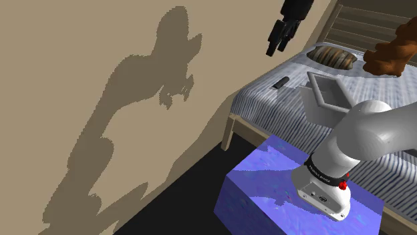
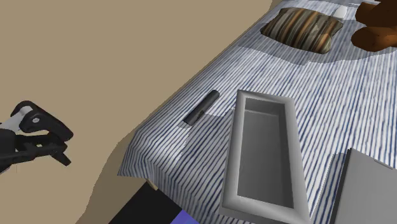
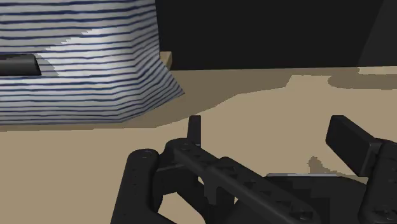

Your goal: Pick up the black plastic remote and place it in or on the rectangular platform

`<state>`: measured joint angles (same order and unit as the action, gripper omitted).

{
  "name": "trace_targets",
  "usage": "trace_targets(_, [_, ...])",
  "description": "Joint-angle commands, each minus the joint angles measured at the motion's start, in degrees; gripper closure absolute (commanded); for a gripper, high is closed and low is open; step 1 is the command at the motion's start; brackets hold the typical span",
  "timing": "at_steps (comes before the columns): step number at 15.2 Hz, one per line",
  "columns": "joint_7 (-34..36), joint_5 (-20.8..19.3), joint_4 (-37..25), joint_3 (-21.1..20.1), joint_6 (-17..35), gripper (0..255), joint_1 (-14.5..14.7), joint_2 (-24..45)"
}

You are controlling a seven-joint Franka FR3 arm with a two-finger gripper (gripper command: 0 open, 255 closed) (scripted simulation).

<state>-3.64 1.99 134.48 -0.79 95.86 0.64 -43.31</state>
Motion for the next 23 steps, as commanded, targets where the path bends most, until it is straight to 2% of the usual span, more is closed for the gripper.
trace_targets(1, [0.0,0.0,0.0,0.0,0.0,0,0.0,0.0])
trace_targets(7, [-17.37,-6.28,9.32,8.53,2.49,0,1.0,-6.86])
trace_targets(12, [-32.31,-13.07,14.05,17.03,5.3,0,1.01,-9.33])
trace_targets(18, [-50.47,-21.54,15.65,28.63,10.45,0,1.53,-7.24])
trace_targets(23, [-65.42,-27.13,13.51,39.26,16.14,0,4.32,-1.53])
